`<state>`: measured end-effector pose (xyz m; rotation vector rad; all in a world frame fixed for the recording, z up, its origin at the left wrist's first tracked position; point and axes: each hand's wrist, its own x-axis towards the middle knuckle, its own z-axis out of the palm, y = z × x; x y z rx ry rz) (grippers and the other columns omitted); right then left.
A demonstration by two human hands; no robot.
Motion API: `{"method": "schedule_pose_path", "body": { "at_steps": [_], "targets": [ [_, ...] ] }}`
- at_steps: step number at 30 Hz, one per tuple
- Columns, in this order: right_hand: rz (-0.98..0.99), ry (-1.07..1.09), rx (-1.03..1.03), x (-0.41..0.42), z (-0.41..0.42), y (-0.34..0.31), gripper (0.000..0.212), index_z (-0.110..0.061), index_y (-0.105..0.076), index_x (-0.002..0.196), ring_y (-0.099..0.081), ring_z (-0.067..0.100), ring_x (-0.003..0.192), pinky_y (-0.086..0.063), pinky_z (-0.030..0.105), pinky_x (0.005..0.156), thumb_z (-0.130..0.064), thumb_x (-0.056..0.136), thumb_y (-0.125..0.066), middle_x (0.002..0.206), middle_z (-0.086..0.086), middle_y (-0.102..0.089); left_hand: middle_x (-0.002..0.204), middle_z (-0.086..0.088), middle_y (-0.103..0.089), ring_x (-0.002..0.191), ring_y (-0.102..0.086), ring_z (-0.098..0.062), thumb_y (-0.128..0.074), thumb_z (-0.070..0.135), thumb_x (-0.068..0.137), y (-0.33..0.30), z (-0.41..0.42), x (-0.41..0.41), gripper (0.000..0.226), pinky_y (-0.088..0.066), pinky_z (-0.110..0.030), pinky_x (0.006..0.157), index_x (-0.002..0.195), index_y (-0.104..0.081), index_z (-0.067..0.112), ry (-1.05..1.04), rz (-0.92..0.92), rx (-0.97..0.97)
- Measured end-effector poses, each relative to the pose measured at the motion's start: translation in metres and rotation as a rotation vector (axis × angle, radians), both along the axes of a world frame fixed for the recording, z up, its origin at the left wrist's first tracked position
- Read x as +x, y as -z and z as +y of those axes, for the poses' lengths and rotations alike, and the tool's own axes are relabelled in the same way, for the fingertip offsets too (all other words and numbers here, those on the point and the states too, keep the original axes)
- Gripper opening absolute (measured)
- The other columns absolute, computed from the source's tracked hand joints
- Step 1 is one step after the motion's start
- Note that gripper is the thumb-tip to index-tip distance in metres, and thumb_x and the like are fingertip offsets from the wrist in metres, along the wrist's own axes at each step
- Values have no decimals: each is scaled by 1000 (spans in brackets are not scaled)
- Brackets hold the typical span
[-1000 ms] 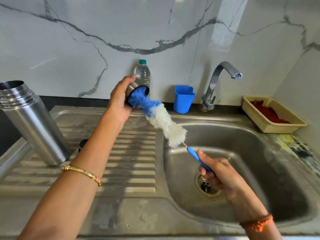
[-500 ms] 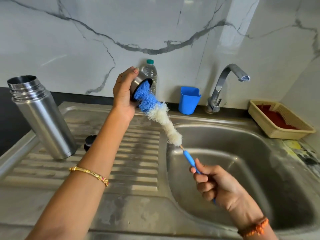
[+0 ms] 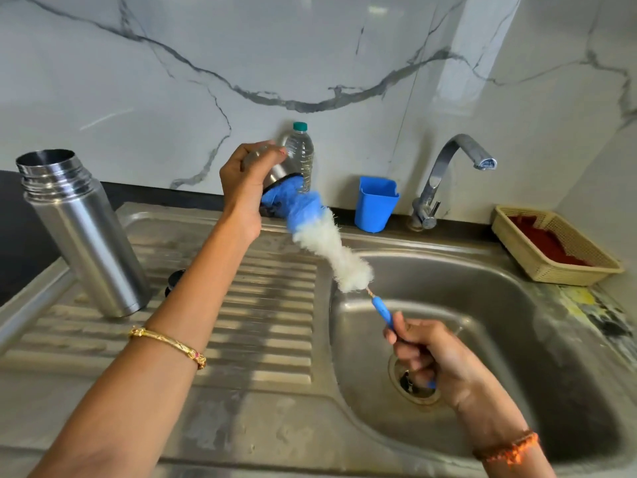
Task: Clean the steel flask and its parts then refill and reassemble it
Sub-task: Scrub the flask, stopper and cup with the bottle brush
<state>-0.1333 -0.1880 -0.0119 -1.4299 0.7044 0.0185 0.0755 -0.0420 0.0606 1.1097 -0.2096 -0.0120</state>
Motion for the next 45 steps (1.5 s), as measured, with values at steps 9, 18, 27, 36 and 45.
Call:
{"method": "schedule_pose_path", "body": {
  "at_steps": [9,18,27,36,45],
  "targets": [
    [-267,229,-1137,14,-1,7,44,-7,-58,56,-40,20,43,-31,26,45,-42,83,-61,45,0,-43,60,5,-49,63,-48,-11,-72,10,74,-3,-6,0,21,-46,-31,70,65,-55,18,-150,117,-32],
    [42,-165,138,12,12,-5,46,-13,-47,57,-18,1,29,-12,10,30,-40,94,-41,39,-9,-26,73,6,-57,52,-51,4,-70,5,75,0,1,-10,17,-46,-15,54,76,-57,16,-207,57,-48],
    [-474,306,-1567,8,4,16,31,-11,-64,68,-46,23,38,-32,25,35,-32,87,-53,50,0,-53,74,-1,-57,67,-59,-14,-72,16,75,2,3,-15,19,-55,-27,61,72,-54,16,-120,279,10],
    [-84,-17,190,18,-3,-17,35,-13,-53,57,-18,0,29,-12,12,31,-39,81,-51,40,-10,-26,72,2,-64,67,-62,-12,-61,19,70,-23,-3,-15,5,-51,-24,61,76,-60,18,289,44,-361],
    [-500,351,-1616,16,-1,13,24,-9,-68,72,-47,21,38,-34,24,35,-28,84,-60,52,2,-54,68,3,-58,68,-57,-14,-73,15,76,-8,-1,-11,17,-54,-31,69,69,-58,19,-95,191,-3]
  ]
}}
